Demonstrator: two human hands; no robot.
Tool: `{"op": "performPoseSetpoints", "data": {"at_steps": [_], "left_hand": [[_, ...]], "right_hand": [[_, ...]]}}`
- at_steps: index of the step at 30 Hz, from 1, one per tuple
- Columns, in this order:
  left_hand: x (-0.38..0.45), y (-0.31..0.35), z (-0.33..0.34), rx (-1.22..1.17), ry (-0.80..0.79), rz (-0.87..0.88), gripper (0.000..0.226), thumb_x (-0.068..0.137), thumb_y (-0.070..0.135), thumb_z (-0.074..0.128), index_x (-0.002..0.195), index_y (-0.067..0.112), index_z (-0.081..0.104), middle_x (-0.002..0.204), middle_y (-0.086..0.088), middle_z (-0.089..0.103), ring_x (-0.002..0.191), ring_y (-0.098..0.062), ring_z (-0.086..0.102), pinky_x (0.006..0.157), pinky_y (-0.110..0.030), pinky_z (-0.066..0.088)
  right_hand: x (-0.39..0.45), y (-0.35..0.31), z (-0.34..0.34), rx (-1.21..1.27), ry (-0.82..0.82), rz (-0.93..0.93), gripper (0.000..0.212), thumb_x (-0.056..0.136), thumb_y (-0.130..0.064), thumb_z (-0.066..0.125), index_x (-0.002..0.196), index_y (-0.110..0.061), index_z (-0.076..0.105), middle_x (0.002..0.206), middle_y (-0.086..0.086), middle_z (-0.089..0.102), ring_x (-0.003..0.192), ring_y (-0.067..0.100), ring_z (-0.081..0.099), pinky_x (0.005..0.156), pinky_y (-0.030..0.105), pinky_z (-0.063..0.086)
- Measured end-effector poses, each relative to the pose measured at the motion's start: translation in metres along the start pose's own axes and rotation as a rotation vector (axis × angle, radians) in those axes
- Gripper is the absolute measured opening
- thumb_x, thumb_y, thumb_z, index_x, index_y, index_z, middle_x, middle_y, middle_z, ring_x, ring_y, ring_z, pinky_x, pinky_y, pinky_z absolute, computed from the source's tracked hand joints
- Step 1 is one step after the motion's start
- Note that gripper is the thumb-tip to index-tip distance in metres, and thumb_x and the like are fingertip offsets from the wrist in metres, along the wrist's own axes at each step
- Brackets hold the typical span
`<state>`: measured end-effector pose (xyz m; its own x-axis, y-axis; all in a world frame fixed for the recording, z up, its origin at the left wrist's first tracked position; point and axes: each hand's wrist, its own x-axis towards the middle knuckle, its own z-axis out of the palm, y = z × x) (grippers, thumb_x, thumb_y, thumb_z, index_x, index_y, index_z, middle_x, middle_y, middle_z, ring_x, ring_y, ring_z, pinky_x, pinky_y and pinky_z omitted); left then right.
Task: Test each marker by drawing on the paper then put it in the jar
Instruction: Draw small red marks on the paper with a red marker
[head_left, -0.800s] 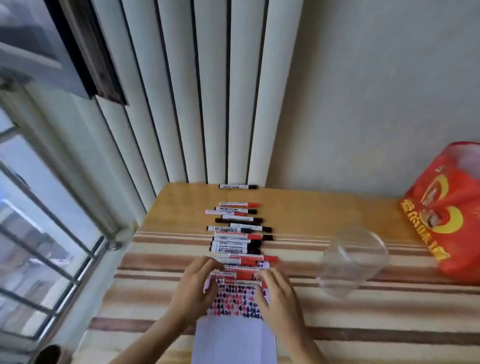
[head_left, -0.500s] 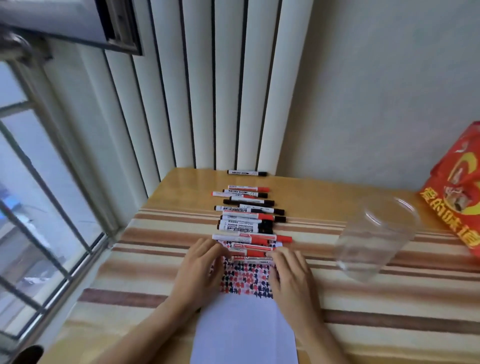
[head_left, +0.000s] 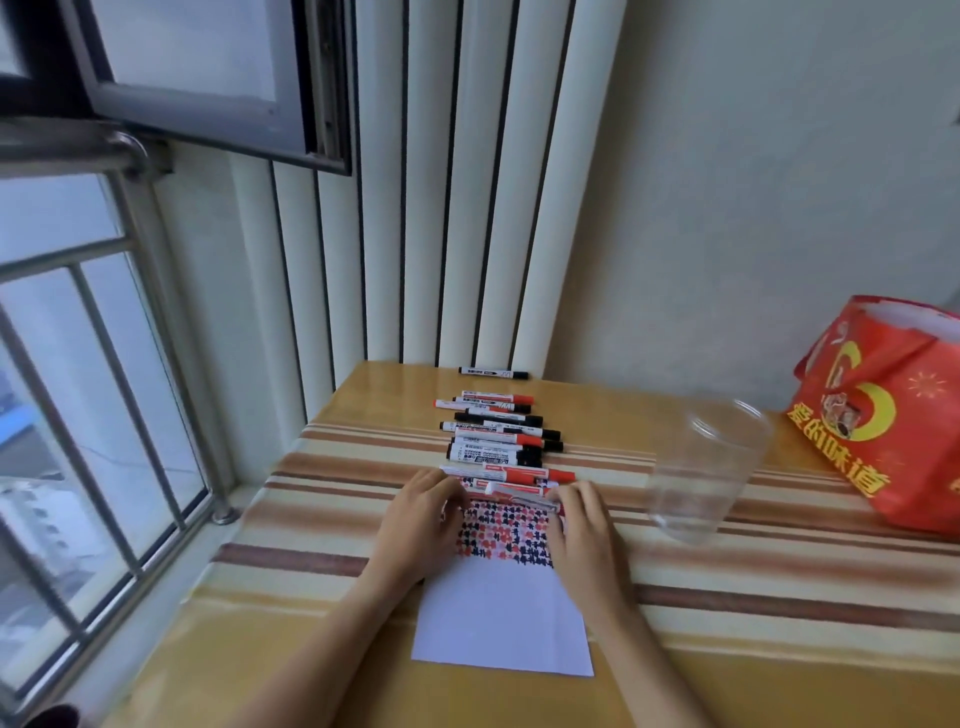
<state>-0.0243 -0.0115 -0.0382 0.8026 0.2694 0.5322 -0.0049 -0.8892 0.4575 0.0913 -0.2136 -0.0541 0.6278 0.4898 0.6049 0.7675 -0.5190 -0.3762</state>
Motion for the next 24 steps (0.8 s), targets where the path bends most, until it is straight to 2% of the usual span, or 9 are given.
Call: {"op": "performPoseSetpoints", "data": {"at_steps": [4, 6, 8, 10, 13, 17, 19, 21, 24], "left_hand": [[-0.002, 0.003, 0.000, -0.008, -0.008, 0.140, 0.018, 0.083, 0.014, 0.058, 0.100, 0.018, 0.065, 0.103, 0.004, 0.062, 0.097, -0.016, 0.057, 0.076, -0.037, 0.050], [-0.002, 0.001, 0.004, -0.030, -0.065, 0.222, 0.027, 0.089, 0.018, 0.058, 0.116, 0.020, 0.063, 0.115, 0.006, 0.062, 0.106, -0.016, 0.058, 0.086, -0.033, 0.049], [-0.003, 0.001, 0.006, -0.045, -0.119, 0.299, 0.032, 0.095, 0.026, 0.057, 0.126, 0.022, 0.059, 0.119, 0.007, 0.061, 0.109, -0.013, 0.057, 0.090, -0.030, 0.046], [0.000, 0.002, 0.006, -0.049, -0.166, 0.355, 0.031, 0.097, 0.030, 0.056, 0.127, 0.021, 0.059, 0.117, 0.005, 0.061, 0.106, -0.016, 0.058, 0.089, -0.031, 0.045], [0.003, 0.002, 0.008, -0.027, -0.218, 0.393, 0.022, 0.100, 0.027, 0.053, 0.115, 0.014, 0.062, 0.107, 0.000, 0.061, 0.096, -0.022, 0.056, 0.082, -0.037, 0.047], [0.006, -0.006, 0.005, 0.017, -0.210, 0.349, 0.035, 0.106, 0.036, 0.036, 0.116, 0.012, 0.061, 0.110, -0.002, 0.062, 0.099, -0.025, 0.056, 0.083, -0.040, 0.046], [0.007, -0.006, 0.005, 0.027, -0.184, 0.339, 0.033, 0.106, 0.038, 0.037, 0.114, 0.014, 0.058, 0.106, 0.000, 0.061, 0.094, -0.022, 0.054, 0.079, -0.037, 0.045], [0.007, -0.001, 0.008, 0.018, -0.192, 0.333, 0.029, 0.106, 0.039, 0.038, 0.103, 0.015, 0.053, 0.098, 0.001, 0.057, 0.085, -0.020, 0.050, 0.074, -0.037, 0.042], [0.005, 0.005, 0.014, -0.017, -0.233, 0.302, 0.029, 0.108, 0.039, 0.035, 0.090, 0.017, 0.043, 0.089, 0.004, 0.052, 0.077, -0.019, 0.044, 0.070, -0.037, 0.039]], "right_hand": [[-0.006, -0.009, -0.006, 0.177, 0.116, -0.052, 0.007, 0.092, -0.013, 0.060, 0.097, -0.009, 0.062, 0.091, -0.002, 0.058, 0.072, 0.010, 0.059, 0.062, 0.023, 0.049], [-0.009, -0.015, -0.002, 0.398, 0.069, -0.002, 0.005, 0.094, -0.020, 0.060, 0.092, -0.015, 0.061, 0.083, -0.007, 0.060, 0.065, 0.006, 0.059, 0.060, 0.021, 0.047], [-0.009, -0.023, 0.001, 0.602, -0.040, 0.088, 0.005, 0.094, -0.020, 0.066, 0.092, -0.022, 0.064, 0.081, -0.006, 0.065, 0.066, 0.011, 0.066, 0.062, 0.024, 0.052], [-0.008, -0.028, 0.003, 0.749, -0.147, 0.150, 0.008, 0.093, -0.018, 0.071, 0.096, -0.024, 0.067, 0.087, -0.005, 0.071, 0.075, 0.015, 0.072, 0.070, 0.027, 0.057], [-0.007, -0.031, -0.002, 0.890, -0.250, 0.201, 0.013, 0.090, -0.025, 0.074, 0.103, -0.026, 0.070, 0.094, -0.003, 0.073, 0.086, 0.020, 0.073, 0.077, 0.040, 0.060], [0.005, -0.011, -0.023, 0.987, -0.206, 0.293, 0.024, 0.088, -0.034, 0.074, 0.105, -0.018, 0.071, 0.089, -0.002, 0.065, 0.072, 0.018, 0.062, 0.067, 0.036, 0.052], [0.010, 0.000, -0.033, 0.821, -0.195, 0.220, 0.011, 0.090, -0.023, 0.076, 0.098, -0.017, 0.073, 0.087, -0.005, 0.067, 0.077, 0.017, 0.065, 0.073, 0.036, 0.053], [0.009, 0.002, -0.033, 0.425, -0.180, -0.004, 0.008, 0.093, -0.017, 0.076, 0.098, -0.023, 0.074, 0.096, -0.011, 0.069, 0.094, 0.011, 0.065, 0.084, 0.031, 0.052], [0.006, -0.015, -0.021, 0.067, -0.160, -0.227, 0.020, 0.096, -0.036, 0.068, 0.111, -0.024, 0.074, 0.105, -0.013, 0.067, 0.102, 0.015, 0.061, 0.089, 0.035, 0.050]]}}
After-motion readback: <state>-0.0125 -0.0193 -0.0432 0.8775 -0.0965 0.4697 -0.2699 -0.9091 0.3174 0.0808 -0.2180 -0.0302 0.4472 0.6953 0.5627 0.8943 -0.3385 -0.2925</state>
